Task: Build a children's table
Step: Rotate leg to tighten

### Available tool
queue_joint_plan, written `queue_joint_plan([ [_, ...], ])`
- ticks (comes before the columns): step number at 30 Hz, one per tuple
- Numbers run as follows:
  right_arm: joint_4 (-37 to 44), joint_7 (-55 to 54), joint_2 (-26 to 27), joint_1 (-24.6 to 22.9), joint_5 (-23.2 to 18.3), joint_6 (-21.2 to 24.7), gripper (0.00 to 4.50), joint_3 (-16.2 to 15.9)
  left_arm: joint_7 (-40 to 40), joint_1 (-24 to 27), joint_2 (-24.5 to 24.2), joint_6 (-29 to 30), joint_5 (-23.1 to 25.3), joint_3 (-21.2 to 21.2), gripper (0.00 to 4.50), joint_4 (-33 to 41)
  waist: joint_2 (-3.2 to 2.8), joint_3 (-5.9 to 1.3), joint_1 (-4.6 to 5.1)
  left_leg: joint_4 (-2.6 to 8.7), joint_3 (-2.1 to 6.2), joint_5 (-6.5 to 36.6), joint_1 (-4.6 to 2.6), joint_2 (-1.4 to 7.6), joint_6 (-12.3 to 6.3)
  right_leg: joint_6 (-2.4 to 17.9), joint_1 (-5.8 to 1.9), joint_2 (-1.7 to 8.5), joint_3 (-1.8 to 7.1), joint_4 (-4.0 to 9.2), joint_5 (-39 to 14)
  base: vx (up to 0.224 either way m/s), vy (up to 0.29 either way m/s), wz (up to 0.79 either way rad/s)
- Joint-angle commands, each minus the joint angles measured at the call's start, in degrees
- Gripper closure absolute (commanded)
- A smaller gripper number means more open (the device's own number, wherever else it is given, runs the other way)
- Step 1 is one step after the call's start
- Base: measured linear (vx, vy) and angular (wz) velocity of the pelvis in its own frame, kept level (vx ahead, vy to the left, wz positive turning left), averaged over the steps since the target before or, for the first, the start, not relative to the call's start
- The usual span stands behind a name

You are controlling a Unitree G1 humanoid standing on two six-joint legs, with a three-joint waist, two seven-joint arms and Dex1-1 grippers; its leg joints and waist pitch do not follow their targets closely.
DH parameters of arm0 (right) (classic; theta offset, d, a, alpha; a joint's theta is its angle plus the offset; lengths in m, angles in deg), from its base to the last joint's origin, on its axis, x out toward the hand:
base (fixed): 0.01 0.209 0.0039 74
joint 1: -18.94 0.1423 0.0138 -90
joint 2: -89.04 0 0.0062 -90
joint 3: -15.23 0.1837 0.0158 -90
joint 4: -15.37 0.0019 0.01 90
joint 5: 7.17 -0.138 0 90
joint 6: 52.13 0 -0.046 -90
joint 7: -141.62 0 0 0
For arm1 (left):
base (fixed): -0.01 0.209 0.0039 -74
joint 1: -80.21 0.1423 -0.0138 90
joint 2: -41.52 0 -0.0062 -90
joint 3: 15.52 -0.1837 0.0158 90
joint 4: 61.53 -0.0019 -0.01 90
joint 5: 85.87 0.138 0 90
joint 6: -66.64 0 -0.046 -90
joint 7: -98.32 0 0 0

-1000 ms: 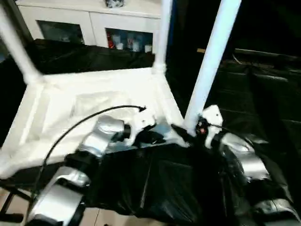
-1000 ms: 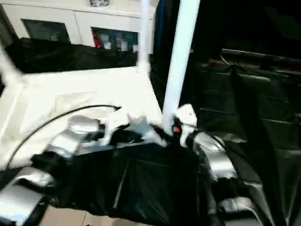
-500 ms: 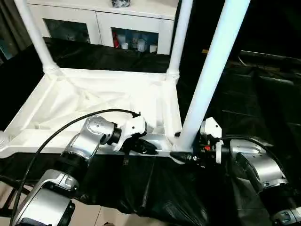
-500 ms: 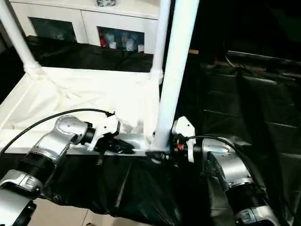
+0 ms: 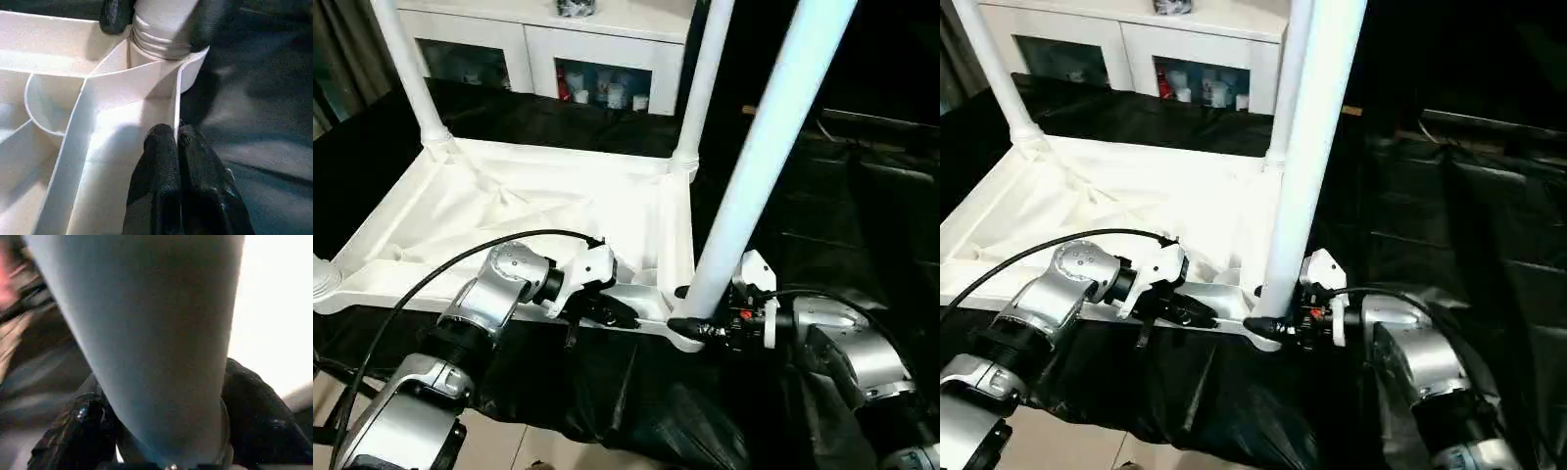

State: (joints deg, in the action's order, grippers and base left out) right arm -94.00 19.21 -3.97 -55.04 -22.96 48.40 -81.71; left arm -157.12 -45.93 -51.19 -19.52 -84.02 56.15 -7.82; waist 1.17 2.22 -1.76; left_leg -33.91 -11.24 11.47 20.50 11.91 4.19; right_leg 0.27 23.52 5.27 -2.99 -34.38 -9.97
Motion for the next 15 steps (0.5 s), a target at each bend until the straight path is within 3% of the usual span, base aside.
queue_joint_plan([
  [1,-2.7,-6.1,2.1,0.5,1.5,-0.1,1.93,-0.2,4.2,-0.4,3.3,2.0,0.9,-1.2,4.5,-1.0,0.41,-2.58,0.27,4.42,0.65,14.7,-0.04,1.11,-1.13,11.2,-2.78,2.52,1.73,4.68,-20.7,0.0,0.0,0.0],
  [2,-3.6,-8.5,3.1,0.8,1.9,-0.1,1.93,0.3,5.8,-0.8,4.4,2.3,1.2,-1.2,4.5,-1.6,0.62,-2.59,0.3,4.45,0.71,15.5,-0.09,1.04,-0.85,10.1,-2.78,2.52,1.7,4.92,-23.0,0.0,0.0,0.0],
  [3,-4.4,-10.8,4.1,1.1,2.3,-0.1,1.94,0.7,7.3,-1.2,5.4,2.7,1.6,-1.2,4.5,-2.3,0.42,-2.47,0.53,4.47,0.77,17.2,-0.64,1.11,-0.21,9.2,-2.22,2.52,1.85,5.29,-25.7,0.0,0.0,0.0],
  [4,-6.4,-15.0,6.0,1.9,3.3,-0.5,1.94,1.4,10.1,-2.0,7.5,4.1,1.9,-1.1,4.5,-3.5,0.3,-2.5,0.73,4.55,0.85,17.8,-0.71,1.07,0.25,8.8,-2.2,2.53,1.88,5.41,-26.5,0.0,0.0,0.0],
  [6,-12.5,-25.7,10.5,4.8,5.7,-1.7,1.94,2.4,17.3,-4.5,12.8,6.4,2.9,-0.8,4.5,-7.3,0.01,-2.59,1.26,4.58,0.87,18.2,-0.73,0.88,0.88,8.7,-1.95,2.35,1.8,5.54,-25.6,0.0,0.0,0.0],
  [8,-15.8,-30.6,12.7,6.7,6.6,-2.4,1.94,2.8,20.9,-5.7,15.5,7.0,3.2,-0.6,4.5,-9.2,0.25,-2.65,1.56,4.57,0.99,18.7,-0.93,0.79,1.24,8.9,-1.91,2.26,1.72,5.65,-25.6,0.0,0.0,0.0],
  [11,-20.0,-37.6,16.2,9.9,7.9,-3.4,1.94,3.6,24.7,-7.1,18.9,7.1,3.6,-0.7,4.5,-11.4,0.34,-2.7,1.75,4.48,0.88,18.2,-0.58,0.62,-0.17,9.2,-2.11,2.21,1.88,5.69,-24.2,0.0,0.0,0.0],
  [12,-20.8,-39.1,17.0,10.9,8.5,-4.0,1.94,3.6,25.0,-7.4,19.6,6.9,3.7,-0.8,4.5,-11.9,-0.53,-2.91,1.68,4.47,0.96,17.8,-0.64,0.6,-0.22,9.3,-2.17,2.31,1.93,5.6,-23.3,0.0,0.0,0.0],
  [13,-21.4,-39.8,17.4,11.5,8.9,-4.4,1.94,3.6,25.2,-7.5,19.9,6.8,3.9,-0.9,4.5,-12.3,-0.04,-3.08,1.88,4.47,0.89,17.2,-0.47,0.61,-0.32,9.6,-2.35,2.14,1.88,5.54,-20.9,0.0,0.0,0.0],
  [15,-21.1,-38.8,17.2,11.6,9.5,-5.9,1.94,3.0,25.0,-7.6,19.7,6.1,4.4,-1.1,4.5,-12.4,0.11,-3.14,1.69,4.38,0.7,16.2,-0.35,0.59,-1.23,10.3,-2.56,2.1,1.95,5.27,-18.1,0.0,0.0,0.0],
])
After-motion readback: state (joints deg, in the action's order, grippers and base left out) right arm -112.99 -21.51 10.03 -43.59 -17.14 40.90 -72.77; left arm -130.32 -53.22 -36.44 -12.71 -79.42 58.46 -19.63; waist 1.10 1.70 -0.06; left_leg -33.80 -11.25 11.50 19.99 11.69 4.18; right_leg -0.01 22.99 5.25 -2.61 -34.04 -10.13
